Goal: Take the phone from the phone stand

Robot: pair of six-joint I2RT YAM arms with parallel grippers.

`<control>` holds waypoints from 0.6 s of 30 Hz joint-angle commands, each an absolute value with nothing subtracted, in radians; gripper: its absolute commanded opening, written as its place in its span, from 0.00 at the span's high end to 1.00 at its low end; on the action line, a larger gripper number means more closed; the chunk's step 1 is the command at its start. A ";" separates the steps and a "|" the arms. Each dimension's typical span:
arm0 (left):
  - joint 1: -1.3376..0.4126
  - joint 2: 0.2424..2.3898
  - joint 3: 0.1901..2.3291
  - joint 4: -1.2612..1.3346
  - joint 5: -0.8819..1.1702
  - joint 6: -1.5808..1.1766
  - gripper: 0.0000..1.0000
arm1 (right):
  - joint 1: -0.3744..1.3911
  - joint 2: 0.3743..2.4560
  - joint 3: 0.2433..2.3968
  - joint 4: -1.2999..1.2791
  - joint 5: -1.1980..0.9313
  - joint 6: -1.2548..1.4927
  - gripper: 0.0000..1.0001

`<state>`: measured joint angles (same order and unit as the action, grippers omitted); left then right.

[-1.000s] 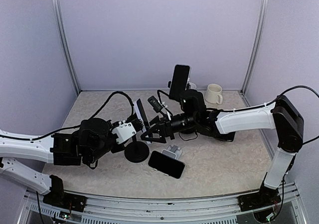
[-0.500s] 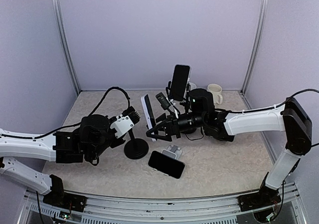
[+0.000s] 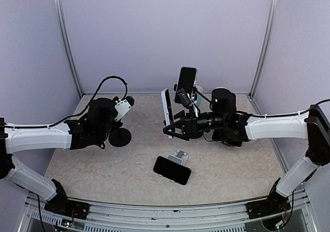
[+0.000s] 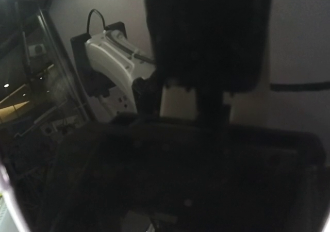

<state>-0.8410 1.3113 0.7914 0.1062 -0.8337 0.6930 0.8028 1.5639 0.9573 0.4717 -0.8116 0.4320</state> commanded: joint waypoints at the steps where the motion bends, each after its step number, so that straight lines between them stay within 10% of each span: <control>1: -0.732 1.371 0.880 0.203 -0.829 0.784 1.00 | 0.798 1.514 0.934 0.551 -0.834 0.416 0.96; 18: -0.441 1.591 1.080 0.460 -0.684 0.875 1.00 | 0.798 1.495 0.917 0.541 -0.844 0.417 0.96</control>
<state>-0.4774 1.5665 1.0016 0.2798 -0.7246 0.8619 0.8024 1.5387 0.9112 0.4801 -0.8227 0.4274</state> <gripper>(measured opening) 0.247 0.771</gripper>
